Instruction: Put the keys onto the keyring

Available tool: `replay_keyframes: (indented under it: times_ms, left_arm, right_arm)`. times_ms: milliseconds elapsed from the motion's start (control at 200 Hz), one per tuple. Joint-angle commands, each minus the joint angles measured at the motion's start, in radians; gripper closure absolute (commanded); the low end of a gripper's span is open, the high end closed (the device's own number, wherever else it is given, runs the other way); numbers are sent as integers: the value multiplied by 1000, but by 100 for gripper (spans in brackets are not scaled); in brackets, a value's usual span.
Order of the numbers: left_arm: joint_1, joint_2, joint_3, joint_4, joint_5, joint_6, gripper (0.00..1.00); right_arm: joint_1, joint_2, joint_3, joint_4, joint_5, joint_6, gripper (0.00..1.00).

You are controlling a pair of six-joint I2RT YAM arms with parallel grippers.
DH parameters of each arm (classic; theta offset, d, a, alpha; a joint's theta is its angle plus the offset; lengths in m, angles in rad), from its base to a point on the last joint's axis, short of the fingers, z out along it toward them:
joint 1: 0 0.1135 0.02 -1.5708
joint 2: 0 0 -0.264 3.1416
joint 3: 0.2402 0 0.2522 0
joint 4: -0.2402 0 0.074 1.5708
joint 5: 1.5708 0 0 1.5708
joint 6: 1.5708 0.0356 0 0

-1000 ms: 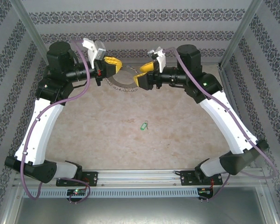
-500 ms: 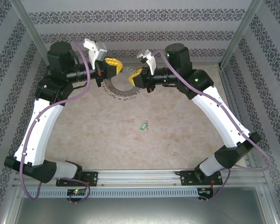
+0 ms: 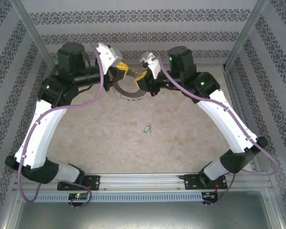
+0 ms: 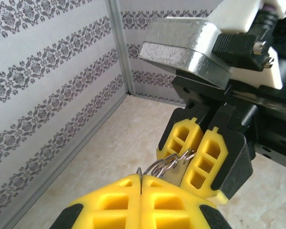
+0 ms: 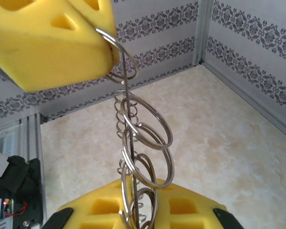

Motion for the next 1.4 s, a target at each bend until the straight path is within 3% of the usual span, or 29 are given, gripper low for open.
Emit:
replay_keyframes:
  times_ms: [0, 405, 819, 1399]
  left_arm:
    - [-24, 5, 24, -79, -58, 59, 100]
    - [-25, 4, 20, -78, -80, 16, 100]
    - [-24, 28, 34, -98, -139, -18, 100]
    - [-25, 65, 70, -92, -215, -42, 100]
  right_arm:
    - [22, -22, 42, 21, 62, -31, 100]
    - [48, -18, 55, 3, 103, -48, 100]
    - [120, -9, 104, -49, 270, -100, 100]
    - [151, -14, 117, -50, 305, -118, 100]
